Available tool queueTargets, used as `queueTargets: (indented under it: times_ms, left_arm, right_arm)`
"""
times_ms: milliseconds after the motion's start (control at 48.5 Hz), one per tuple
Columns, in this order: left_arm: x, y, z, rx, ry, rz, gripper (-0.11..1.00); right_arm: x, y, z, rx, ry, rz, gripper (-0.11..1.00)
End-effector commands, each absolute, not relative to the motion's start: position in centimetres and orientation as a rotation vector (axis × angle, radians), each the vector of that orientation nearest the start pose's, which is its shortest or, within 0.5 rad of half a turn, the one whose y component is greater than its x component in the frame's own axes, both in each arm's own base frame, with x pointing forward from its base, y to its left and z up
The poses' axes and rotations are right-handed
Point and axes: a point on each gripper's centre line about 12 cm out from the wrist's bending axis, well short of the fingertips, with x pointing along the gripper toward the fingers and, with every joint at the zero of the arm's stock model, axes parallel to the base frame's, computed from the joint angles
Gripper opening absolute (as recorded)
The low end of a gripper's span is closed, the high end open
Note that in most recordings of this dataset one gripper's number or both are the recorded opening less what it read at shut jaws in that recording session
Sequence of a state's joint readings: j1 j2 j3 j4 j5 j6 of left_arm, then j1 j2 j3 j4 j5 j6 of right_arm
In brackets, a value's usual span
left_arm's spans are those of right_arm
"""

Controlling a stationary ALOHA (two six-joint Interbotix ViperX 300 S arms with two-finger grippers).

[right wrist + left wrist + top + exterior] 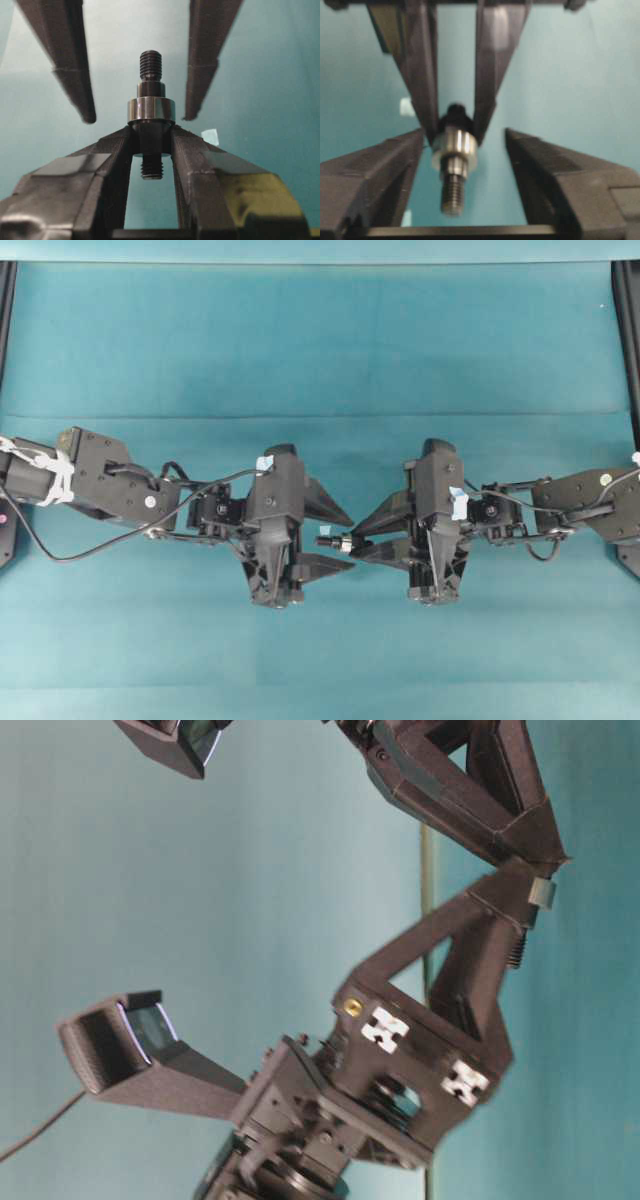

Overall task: Insert the washer onto the shaft with both hands.
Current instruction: 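Open the left gripper and pull it back from the shaft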

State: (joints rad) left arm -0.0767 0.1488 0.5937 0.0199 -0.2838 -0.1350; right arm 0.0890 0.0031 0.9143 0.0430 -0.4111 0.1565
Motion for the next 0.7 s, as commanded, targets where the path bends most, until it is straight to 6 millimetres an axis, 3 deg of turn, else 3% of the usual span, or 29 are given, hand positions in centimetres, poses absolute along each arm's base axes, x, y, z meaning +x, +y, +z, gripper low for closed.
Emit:
queueTargets:
  times_ms: [0,371,680]
  left_arm:
    - [43.5,-3.3,17.3,-0.097,0.42,-0.055,0.76]
    - [42.3,-3.1,18.9,-0.097,0.396,-0.055,0.76]
    - [38.3,-2.8,20.2,-0.095,0.435,-0.051,0.76]
  right_arm:
    - [35.0,3.0,14.0,0.165,0.479,0.025,0.0]
    - [35.0,2.9,14.0,0.164,0.479,0.024,0.0]
    - [35.0,2.9,14.0,0.164,0.479,0.024,0.0]
